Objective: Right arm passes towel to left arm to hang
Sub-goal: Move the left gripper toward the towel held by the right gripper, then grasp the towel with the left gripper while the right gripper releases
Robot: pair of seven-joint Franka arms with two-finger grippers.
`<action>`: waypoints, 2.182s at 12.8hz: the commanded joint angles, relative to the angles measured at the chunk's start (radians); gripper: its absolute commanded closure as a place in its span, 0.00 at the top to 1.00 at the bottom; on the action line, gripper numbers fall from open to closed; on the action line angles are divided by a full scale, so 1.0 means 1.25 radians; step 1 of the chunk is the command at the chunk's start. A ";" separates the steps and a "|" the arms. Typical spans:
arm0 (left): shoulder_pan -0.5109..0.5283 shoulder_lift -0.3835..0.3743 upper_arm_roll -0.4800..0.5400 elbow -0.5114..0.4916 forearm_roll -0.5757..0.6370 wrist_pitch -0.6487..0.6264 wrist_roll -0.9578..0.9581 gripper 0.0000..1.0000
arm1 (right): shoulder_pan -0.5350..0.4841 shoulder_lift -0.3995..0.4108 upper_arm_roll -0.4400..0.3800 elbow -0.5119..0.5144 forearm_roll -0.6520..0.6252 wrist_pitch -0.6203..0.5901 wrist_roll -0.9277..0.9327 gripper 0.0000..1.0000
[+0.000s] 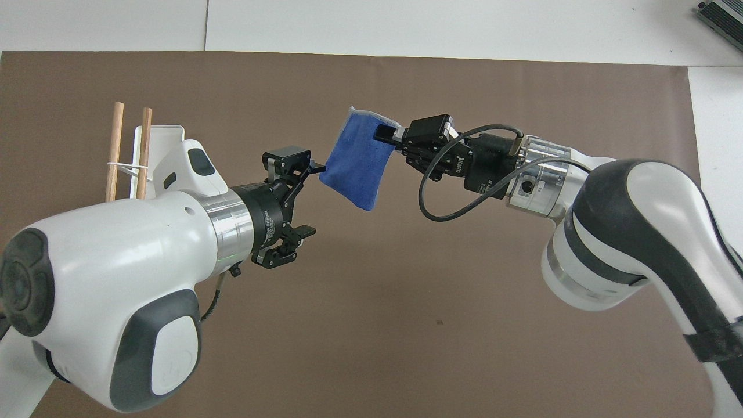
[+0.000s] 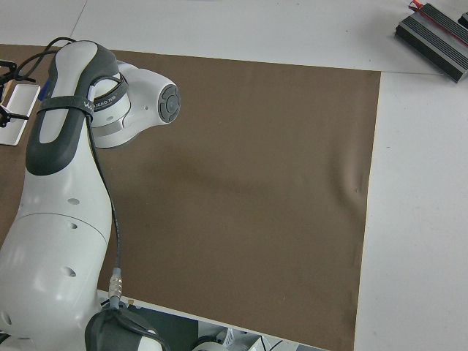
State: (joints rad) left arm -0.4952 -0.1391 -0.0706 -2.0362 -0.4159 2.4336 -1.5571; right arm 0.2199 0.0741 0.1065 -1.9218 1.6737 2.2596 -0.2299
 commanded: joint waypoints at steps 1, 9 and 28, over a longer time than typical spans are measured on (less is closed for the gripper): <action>-0.038 0.017 0.012 -0.030 -0.016 0.098 -0.060 1.00 | -0.002 -0.021 0.004 -0.025 0.028 0.013 -0.030 0.00; -0.047 0.087 0.014 -0.003 -0.013 0.219 -0.076 0.00 | 0.015 -0.020 0.004 -0.025 0.028 0.048 -0.030 0.00; 0.101 0.116 0.020 0.070 0.000 0.207 0.168 0.00 | -0.063 -0.019 -0.005 -0.010 -0.604 0.162 0.123 1.00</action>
State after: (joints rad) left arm -0.4037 0.0016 -0.0410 -1.9561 -0.4151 2.6967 -1.4360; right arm 0.1713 0.0623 0.0928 -1.9258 1.0747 2.4552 -0.1357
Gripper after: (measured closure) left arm 0.978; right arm 0.000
